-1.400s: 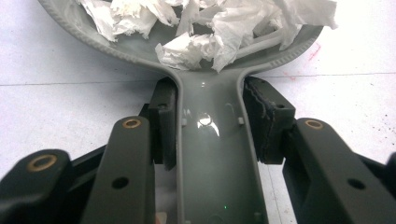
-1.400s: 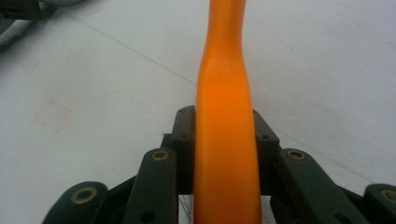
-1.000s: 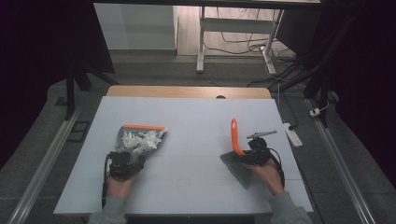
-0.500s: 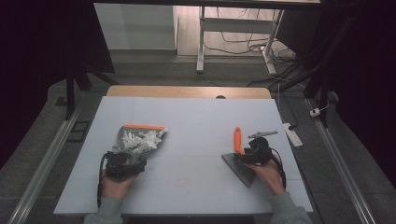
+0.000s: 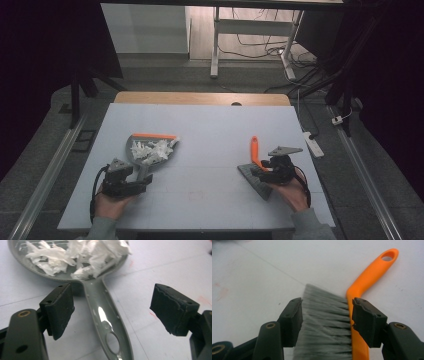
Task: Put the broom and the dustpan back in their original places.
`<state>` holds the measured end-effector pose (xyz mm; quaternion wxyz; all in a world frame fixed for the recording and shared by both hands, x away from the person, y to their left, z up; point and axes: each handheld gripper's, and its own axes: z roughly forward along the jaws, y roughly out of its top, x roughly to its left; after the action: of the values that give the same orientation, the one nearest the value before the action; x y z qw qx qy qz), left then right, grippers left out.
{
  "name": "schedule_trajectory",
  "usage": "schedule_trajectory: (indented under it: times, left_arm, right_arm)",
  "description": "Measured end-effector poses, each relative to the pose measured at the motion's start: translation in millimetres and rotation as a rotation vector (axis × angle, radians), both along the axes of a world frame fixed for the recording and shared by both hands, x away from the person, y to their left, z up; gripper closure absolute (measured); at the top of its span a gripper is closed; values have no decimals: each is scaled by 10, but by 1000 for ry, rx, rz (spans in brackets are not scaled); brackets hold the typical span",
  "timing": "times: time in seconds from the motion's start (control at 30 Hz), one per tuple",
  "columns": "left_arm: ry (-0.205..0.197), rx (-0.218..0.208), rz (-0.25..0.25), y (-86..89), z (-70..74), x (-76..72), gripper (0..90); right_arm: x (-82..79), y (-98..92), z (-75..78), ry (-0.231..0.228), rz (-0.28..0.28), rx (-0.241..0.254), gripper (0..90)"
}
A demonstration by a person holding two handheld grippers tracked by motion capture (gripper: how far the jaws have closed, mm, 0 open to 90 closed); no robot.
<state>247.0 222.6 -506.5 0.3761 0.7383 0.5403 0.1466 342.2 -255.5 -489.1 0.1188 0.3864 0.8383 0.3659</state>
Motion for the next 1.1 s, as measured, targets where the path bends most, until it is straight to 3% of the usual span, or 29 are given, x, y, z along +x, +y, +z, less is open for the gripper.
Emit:
schedule_trajectory:
  times: [0.27, 0.43, 0.8, 1.1]
  left_arm:
    - [-19, 5, -120, 41, 11, -122, 225]
    - [-15, 14, -190, 30, -7, -194, 227]
    - [-10, 27, -247, 8, -53, -285, 228]
    - [-7, 30, -253, -20, -62, -242, 232]
  right_arm:
    - [-220, 8, -20, -40, 65, -11, 427]
    - [-325, -35, 5, -82, 90, 9, 430]
    - [-499, -246, -64, -93, 96, 23, 432]
    - [-481, -222, -98, -90, 114, -2, 437]
